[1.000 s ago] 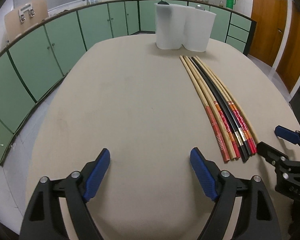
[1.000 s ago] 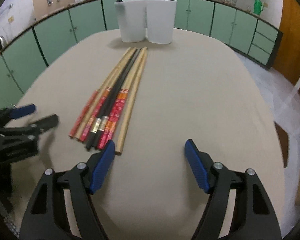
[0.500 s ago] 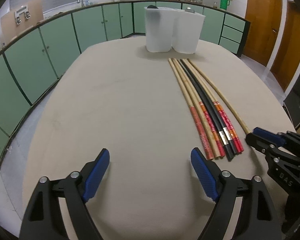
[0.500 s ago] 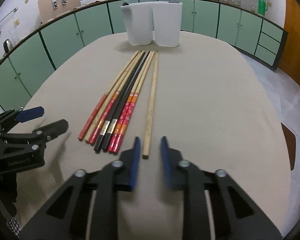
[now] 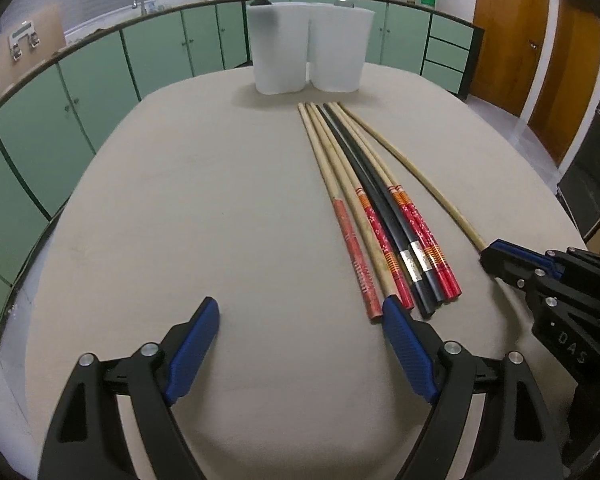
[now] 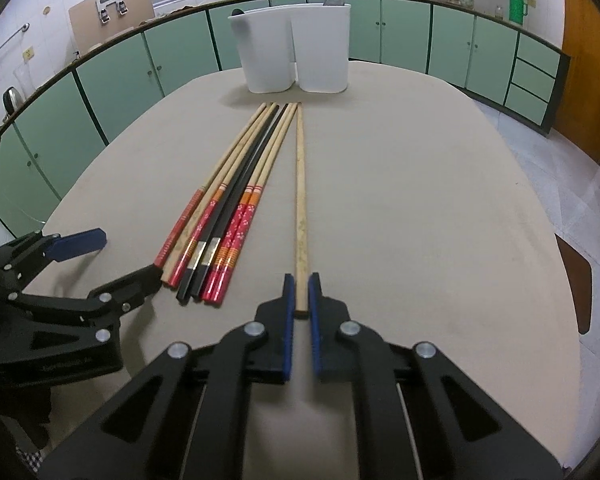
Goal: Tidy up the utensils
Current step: 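Grasp a plain wooden chopstick with the right tool while the left tool grasps a red chopstick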
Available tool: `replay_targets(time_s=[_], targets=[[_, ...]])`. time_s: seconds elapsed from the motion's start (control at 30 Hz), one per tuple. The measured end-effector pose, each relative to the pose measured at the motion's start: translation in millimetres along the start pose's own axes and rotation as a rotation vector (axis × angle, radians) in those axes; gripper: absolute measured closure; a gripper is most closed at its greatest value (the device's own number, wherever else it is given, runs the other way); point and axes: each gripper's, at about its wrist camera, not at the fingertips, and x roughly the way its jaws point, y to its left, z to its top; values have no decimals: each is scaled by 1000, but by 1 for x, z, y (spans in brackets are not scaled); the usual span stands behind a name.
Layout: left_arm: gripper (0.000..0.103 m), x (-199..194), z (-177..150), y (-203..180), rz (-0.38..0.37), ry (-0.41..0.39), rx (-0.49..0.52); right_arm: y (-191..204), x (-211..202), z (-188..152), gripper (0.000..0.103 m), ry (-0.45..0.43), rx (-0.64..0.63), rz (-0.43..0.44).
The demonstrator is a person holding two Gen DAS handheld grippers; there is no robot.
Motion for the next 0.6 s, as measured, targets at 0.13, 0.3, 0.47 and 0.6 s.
replay_targets(time_s=[0.13, 0.3, 0.47, 0.6], targets=[[21, -1, 0, 3, 3, -4, -12, 2, -1, -1, 93, 0, -14, 12], [42, -3, 0, 4, -7, -21, -9, 7, 1, -2, 93, 3, -40, 21], [77, -5, 1, -4, -32, -34, 6, 5, 0, -2, 96, 2, -30, 30], [97, -4, 1, -13, -36, -37, 23, 4, -1, -2, 96, 1, -28, 26]])
